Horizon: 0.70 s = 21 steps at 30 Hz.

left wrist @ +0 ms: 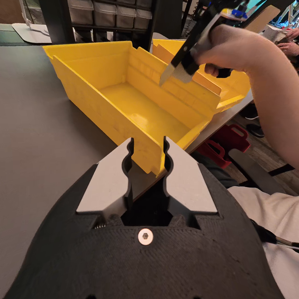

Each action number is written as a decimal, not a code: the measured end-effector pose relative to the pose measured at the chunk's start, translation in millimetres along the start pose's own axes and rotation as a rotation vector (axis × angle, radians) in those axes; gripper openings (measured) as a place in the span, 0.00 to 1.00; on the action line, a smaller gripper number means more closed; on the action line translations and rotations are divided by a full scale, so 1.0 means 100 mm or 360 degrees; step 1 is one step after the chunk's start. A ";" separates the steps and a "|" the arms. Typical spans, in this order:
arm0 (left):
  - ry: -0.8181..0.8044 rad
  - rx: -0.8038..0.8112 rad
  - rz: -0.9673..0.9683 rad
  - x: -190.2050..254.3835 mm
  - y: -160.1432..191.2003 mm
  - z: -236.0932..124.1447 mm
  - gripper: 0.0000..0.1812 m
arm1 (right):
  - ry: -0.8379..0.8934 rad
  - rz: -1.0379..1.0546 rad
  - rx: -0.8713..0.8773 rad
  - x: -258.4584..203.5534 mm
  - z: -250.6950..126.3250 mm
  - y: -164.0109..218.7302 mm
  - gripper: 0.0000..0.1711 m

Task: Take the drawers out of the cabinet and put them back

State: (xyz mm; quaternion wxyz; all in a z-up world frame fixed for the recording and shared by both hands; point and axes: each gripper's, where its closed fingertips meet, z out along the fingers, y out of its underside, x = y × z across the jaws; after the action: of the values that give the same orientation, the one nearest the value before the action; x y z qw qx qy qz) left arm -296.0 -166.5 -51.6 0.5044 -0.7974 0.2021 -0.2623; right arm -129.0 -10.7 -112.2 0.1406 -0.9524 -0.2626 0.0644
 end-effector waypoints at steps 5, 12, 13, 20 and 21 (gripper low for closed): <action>-0.0021 0.0085 0.0016 -0.01 -0.22 -0.16 0.22 | -0.0082 0.0015 -0.0282 -0.06 0.21 0.04 0.05; -0.0035 0.0167 -0.0003 0.00 -0.57 -0.35 0.25 | -0.0281 -0.0071 -0.0532 -0.23 0.09 -0.10 0.02; -0.0062 0.0233 -0.0027 -0.03 -0.69 -0.43 0.27 | -0.0298 -0.0086 -0.0544 -0.25 0.00 -0.16 0.02; -0.0218 0.0738 -0.0174 -0.33 -1.44 -0.87 0.42 | -0.0162 -0.0107 -0.0276 0.38 -1.32 -0.55 0.03; -0.0094 0.0685 -0.0247 -0.28 -1.44 -0.74 0.43 | -0.0125 -0.0074 -0.0223 0.58 -1.56 -0.52 0.03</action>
State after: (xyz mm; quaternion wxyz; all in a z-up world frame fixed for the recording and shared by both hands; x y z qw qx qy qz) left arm -355.8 -142.5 99.0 0.6468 -0.6921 0.0647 -0.3138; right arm -74.0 25.6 49.1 0.0646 -0.9504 -0.2937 0.0799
